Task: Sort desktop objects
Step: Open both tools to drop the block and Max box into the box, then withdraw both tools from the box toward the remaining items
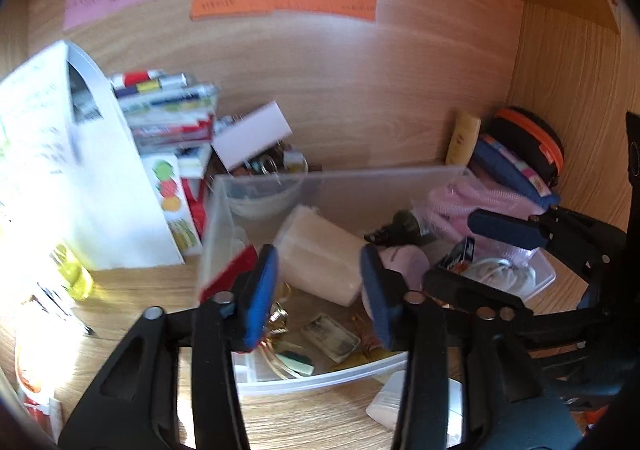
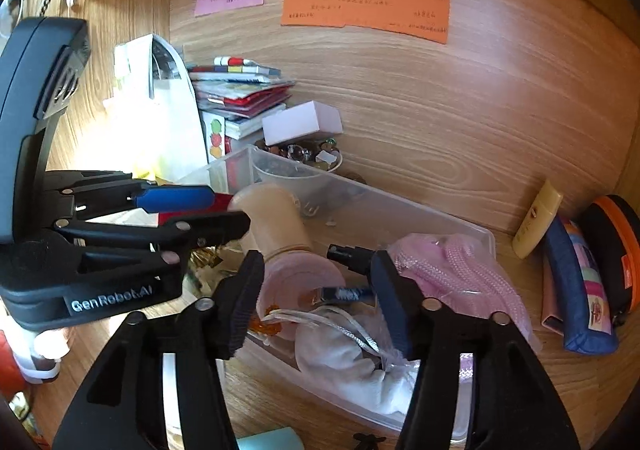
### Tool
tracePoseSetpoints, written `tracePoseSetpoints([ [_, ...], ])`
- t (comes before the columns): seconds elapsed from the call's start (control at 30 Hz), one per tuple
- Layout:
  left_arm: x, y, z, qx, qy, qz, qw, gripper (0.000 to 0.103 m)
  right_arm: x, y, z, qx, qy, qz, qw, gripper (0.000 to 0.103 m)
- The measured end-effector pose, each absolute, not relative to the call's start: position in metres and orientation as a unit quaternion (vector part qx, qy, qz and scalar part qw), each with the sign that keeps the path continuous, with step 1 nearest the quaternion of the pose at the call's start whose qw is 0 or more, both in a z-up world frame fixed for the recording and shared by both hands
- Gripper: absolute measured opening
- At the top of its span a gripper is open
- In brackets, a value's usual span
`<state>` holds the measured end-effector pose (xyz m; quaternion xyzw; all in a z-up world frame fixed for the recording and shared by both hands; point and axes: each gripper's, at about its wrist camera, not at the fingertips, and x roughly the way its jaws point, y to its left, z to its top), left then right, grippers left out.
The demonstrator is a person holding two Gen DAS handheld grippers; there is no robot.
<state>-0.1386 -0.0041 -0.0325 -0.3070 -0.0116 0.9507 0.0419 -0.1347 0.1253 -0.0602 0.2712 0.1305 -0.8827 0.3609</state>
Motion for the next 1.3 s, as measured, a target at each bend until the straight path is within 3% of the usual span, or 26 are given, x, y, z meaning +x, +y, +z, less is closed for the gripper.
tracePoseSetpoints([
  [0.07, -0.134, -0.005, -0.028, -0.289, -0.007, 0.957, 0.03, 0.059, -0.133, 0.131, -0.052, 0.26, 0.118, -0.888, 0.36, 0.062],
  [0.13, -0.133, -0.006, -0.025, -0.281, -0.003, 0.959, 0.024, 0.062, -0.131, 0.136, -0.046, 0.247, 0.116, -0.897, 0.348, 0.076],
  [0.23, -0.13, -0.006, -0.023, -0.278, 0.009, 0.96, 0.019, 0.065, -0.131, 0.146, -0.034, 0.241, 0.101, -0.903, 0.341, 0.079],
  [0.3, -0.125, -0.008, -0.019, -0.274, 0.014, 0.962, 0.011, 0.074, -0.131, 0.153, -0.027, 0.249, 0.093, -0.903, 0.338, 0.083],
  [0.37, -0.118, -0.01, -0.015, -0.268, 0.013, 0.963, 0.008, 0.091, -0.128, 0.161, -0.022, 0.249, 0.093, -0.905, 0.333, 0.087],
  [0.47, -0.108, -0.012, -0.009, -0.258, 0.013, 0.966, 0.001, 0.1, -0.119, 0.169, -0.019, 0.244, 0.101, -0.909, 0.324, 0.089],
  [0.6, -0.1, -0.014, -0.008, -0.267, 0.007, 0.964, 0.009, 0.101, -0.109, 0.18, -0.021, 0.243, 0.105, -0.912, 0.311, 0.095],
  [1.3, -0.066, 0.003, -0.045, -0.345, -0.002, 0.937, 0.056, 0.101, -0.085, 0.23, -0.066, 0.301, 0.146, -0.904, 0.267, 0.095],
])
